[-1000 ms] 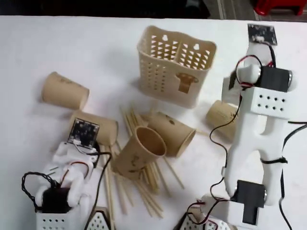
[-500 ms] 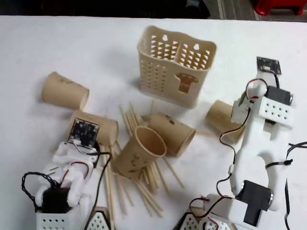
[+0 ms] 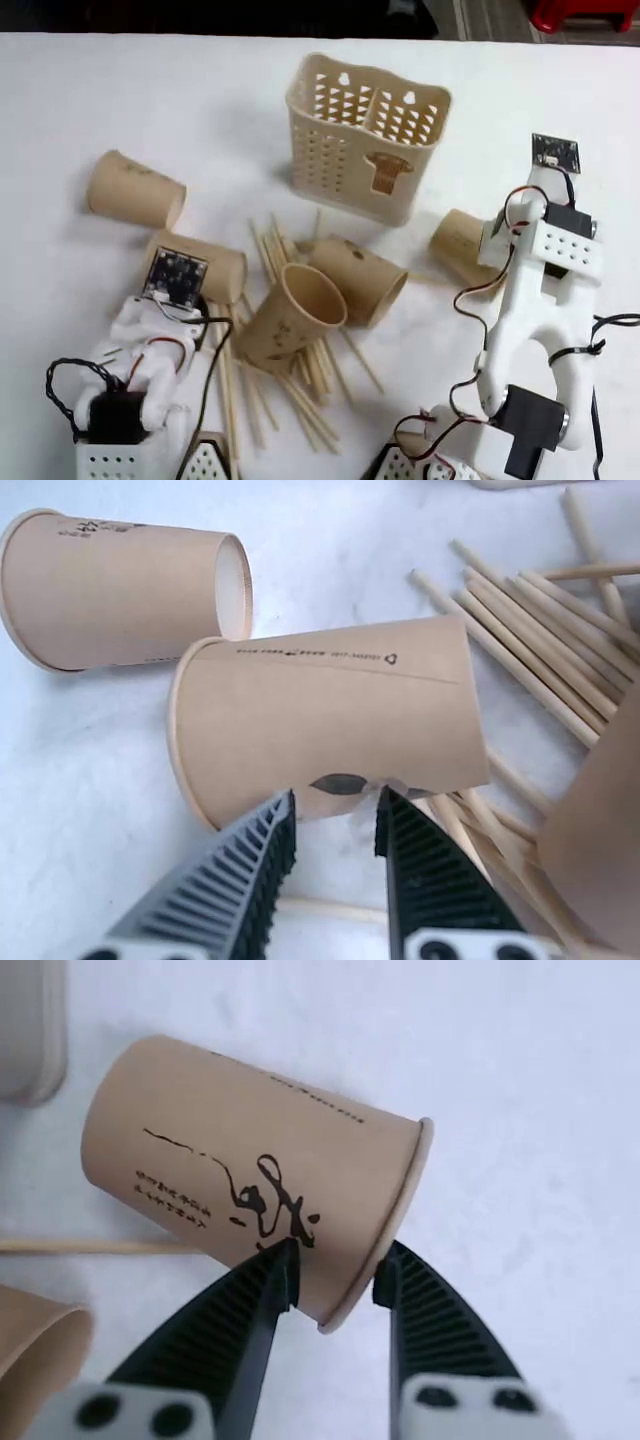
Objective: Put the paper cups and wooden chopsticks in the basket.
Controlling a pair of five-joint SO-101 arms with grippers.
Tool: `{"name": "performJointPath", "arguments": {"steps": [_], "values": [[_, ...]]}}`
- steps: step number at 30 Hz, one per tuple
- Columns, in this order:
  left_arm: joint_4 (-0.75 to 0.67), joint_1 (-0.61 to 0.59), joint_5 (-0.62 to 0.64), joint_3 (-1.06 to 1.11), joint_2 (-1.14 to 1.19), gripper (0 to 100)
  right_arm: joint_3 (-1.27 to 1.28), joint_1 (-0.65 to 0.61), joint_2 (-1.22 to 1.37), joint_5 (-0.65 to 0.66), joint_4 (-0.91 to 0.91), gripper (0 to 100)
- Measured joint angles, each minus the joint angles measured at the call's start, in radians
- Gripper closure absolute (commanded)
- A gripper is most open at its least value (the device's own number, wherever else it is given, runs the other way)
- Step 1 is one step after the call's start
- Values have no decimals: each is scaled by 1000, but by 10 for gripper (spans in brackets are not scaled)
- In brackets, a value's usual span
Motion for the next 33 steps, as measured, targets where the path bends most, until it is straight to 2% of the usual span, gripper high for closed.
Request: {"name": "performJointPath", "arguments": {"steps": [5,11,25,33], "values": [[0,0,0,0,0,857,0,0,-8,3,-3,980],[0,0,0,0,0,857,3,-5,-46,9,-3,979],[0,0,0,0,0,857,5,-3,-442,180,71,979],[0,0,0,0,0,857,-84,-5,-511,216,109,979]]}}
